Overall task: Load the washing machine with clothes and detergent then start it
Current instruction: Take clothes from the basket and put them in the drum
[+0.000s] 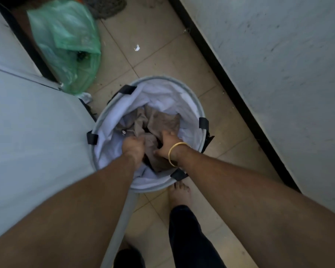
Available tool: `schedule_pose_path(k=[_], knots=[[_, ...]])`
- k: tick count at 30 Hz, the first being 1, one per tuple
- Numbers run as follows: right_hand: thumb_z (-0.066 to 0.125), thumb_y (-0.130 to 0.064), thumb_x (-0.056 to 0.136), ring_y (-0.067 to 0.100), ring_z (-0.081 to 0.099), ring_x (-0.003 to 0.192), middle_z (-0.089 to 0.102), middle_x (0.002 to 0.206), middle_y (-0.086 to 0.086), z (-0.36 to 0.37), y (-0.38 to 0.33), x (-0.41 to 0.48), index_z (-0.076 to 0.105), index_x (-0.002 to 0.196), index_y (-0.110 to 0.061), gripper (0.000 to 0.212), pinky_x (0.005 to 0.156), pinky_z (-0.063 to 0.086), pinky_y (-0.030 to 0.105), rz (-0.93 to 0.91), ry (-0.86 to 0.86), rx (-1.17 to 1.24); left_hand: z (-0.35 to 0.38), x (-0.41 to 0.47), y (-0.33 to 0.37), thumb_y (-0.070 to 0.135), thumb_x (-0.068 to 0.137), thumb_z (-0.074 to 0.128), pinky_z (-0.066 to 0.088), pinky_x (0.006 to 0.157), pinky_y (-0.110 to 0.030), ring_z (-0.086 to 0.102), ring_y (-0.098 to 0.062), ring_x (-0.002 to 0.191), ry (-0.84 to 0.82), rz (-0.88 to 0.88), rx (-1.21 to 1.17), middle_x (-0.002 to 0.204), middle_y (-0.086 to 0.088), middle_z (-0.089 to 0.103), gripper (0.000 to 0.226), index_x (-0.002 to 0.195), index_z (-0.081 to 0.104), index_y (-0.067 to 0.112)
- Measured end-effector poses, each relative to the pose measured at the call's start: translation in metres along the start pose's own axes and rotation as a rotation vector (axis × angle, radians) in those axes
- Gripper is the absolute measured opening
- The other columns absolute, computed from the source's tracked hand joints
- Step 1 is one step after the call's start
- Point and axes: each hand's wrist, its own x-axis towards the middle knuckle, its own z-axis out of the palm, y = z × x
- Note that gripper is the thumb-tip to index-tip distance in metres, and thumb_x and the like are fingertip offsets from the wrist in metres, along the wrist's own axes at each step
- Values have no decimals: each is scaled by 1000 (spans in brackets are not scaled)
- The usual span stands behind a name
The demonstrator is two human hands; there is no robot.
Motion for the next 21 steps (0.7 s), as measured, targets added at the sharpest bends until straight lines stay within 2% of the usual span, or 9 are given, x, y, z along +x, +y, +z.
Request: schedule_pose_path(k=[2, 5, 9, 11, 14, 15, 16, 18, 21], knots=[[78, -62, 71, 48, 43, 145, 31, 166, 18, -7, -8, -25, 30, 160, -26, 107, 117, 45, 54, -1, -31, 47, -5, -41, 20, 45, 91, 61, 66, 93, -63, 77, -48, 105, -15, 7, -82, 116, -31, 79, 61, 124, 74, -5], [78, -64, 63, 39, 46, 143, 42, 160, 13, -33, -34, -83, 37, 157, -34, 107, 117, 47, 50, -71, 39, 109, -25, -128, 70, 32, 108, 56, 67, 90, -51, 78, -40, 99, -53, -30, -224, 108, -19, 82, 39, 120, 77, 1], [83, -39, 78, 30, 68, 116, 70, 128, 8, -75, -66, -157, 58, 134, -25, 62, 99, 59, 47, -160, 140, 194, -54, -217, 115, 23, 109, 54, 66, 104, -60, 79, -44, 107, -68, -18, -352, 111, -21, 84, 32, 114, 80, 4], [78, -29, 85, 30, 71, 106, 75, 115, 9, -99, -85, -200, 63, 122, -19, 41, 93, 60, 48, -191, 174, 198, -79, -270, 143, 15, 109, 55, 65, 91, -51, 79, -39, 96, -54, 58, -352, 98, -19, 84, 27, 98, 79, 5], [69, -14, 87, 34, 69, 95, 73, 98, 11, -136, -118, -275, 61, 104, -13, 19, 82, 59, 47, -259, 246, 190, -119, -341, 176, 9, 106, 63, 55, 60, -24, 73, -14, 64, -81, 176, -343, 66, -1, 77, 34, 74, 73, 15], [67, -12, 86, 33, 67, 90, 70, 91, 7, -146, -127, -299, 57, 98, -16, 16, 77, 57, 44, -288, 273, 195, -132, -362, 182, 15, 103, 69, 55, 61, -24, 73, -14, 66, -82, 222, -354, 70, -5, 78, 35, 69, 73, 16], [66, -11, 86, 30, 65, 87, 66, 87, 2, -157, -140, -327, 52, 95, -21, 19, 73, 53, 41, -312, 295, 199, -146, -381, 188, 28, 96, 75, 59, 70, -30, 74, -19, 77, -56, 280, -353, 86, -14, 80, 29, 68, 74, 19], [65, -12, 87, 26, 63, 88, 63, 91, -2, -173, -163, -375, 49, 100, -30, 27, 74, 50, 38, -360, 327, 225, -173, -410, 193, 52, 72, 79, 63, 99, -46, 73, -27, 107, -22, 382, -307, 124, -21, 67, 25, 83, 78, 30], [65, -15, 91, 21, 71, 99, 74, 109, -3, -200, -203, -451, 54, 131, -37, 47, 87, 59, 40, -480, 397, 301, -223, -459, 204, 51, 65, 94, 56, 122, -52, 69, -23, 138, -155, 556, -296, 149, -5, 63, 65, 125, 72, 53]])
